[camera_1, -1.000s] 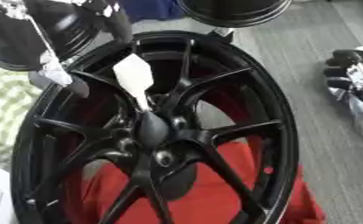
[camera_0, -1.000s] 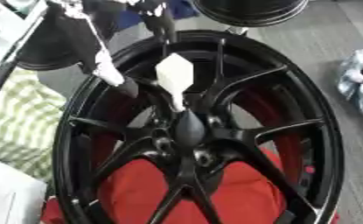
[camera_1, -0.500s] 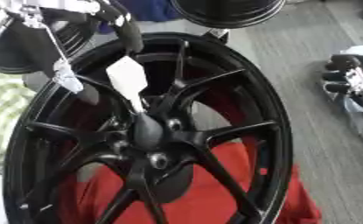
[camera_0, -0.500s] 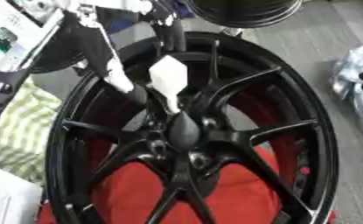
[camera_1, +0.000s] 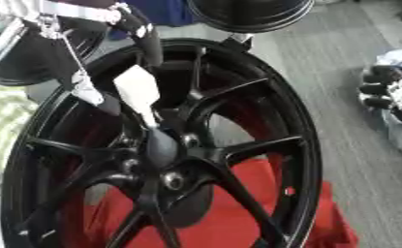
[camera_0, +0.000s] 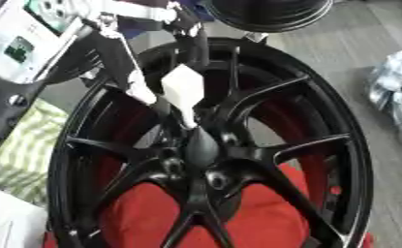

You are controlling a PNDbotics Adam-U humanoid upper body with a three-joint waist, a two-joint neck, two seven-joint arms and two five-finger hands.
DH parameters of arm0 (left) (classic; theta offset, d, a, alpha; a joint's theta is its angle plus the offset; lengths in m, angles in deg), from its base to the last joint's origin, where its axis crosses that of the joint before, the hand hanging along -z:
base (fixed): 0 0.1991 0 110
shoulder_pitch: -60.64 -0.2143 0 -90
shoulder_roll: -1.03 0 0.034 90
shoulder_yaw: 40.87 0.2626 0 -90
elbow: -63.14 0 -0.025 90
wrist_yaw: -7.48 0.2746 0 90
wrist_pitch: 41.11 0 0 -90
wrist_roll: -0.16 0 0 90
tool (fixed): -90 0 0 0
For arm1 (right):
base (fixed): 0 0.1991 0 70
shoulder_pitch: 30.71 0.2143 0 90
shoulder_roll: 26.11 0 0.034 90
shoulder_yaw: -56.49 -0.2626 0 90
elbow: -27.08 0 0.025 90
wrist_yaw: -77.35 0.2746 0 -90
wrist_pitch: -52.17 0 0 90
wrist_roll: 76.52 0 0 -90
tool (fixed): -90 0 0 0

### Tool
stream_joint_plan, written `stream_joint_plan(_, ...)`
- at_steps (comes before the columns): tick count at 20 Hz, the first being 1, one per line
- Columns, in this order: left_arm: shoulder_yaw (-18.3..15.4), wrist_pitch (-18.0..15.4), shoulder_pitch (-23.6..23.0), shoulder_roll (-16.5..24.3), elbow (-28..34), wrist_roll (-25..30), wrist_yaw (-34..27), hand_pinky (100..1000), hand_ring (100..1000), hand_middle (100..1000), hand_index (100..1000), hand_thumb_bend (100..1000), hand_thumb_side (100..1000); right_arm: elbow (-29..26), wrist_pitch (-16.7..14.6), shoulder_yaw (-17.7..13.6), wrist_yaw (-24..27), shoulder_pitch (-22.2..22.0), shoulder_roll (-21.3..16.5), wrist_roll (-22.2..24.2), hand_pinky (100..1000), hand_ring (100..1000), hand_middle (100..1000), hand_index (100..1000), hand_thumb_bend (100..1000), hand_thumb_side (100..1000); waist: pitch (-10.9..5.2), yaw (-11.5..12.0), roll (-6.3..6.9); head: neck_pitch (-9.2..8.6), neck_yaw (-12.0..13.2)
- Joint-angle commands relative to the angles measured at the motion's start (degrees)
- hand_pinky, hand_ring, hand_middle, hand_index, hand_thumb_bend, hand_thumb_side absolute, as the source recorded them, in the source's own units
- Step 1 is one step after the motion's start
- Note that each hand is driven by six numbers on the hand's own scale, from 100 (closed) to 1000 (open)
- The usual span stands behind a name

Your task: Pull the pin out of the wheel hub.

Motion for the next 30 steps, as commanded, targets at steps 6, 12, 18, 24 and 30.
stream_joint_plan(6,0.5,0.0,0.6,0.5,0.0,0.1,-0.1,810,698,645,717,523,100,-0.4,0.0,-0.6,-0.3,0.4,-0.3,-0.4,789,775,727,773,151,606,-0.85,-0.2,-0.27,-1.03,0.5)
stream_joint_plan(12,0.5,-0.3,0.6,0.1,-0.6,0.1,0.7,793,664,597,678,429,100,-0.4,0.0,-0.7,-0.2,0.2,-0.2,-0.5,789,776,727,773,152,608,-0.6,-0.3,-0.23,-1.19,0.7)
stream_joint_plan(18,-0.4,-0.1,1.0,0.3,-0.2,0.1,0.0,771,628,533,643,404,100,-0.3,0.1,-0.6,-0.4,-0.1,0.0,-0.5,789,776,728,773,151,609,-0.71,-0.1,-0.15,-1.01,0.8)
stream_joint_plan(24,-0.5,0.4,1.0,0.8,-0.2,0.1,1.2,733,574,409,564,292,100,-0.2,0.1,-0.6,-0.3,-0.3,-0.1,-0.6,788,776,729,773,151,609,-0.96,0.2,0.0,-1.0,0.6)
stream_joint_plan(30,-2.2,0.6,1.3,1.0,-0.4,0.1,1.5,717,511,280,450,155,100,0.1,0.2,-0.7,-0.3,-0.3,-0.1,-0.7,788,776,728,773,148,610,-1.19,0.4,-0.05,-0.48,0.0)
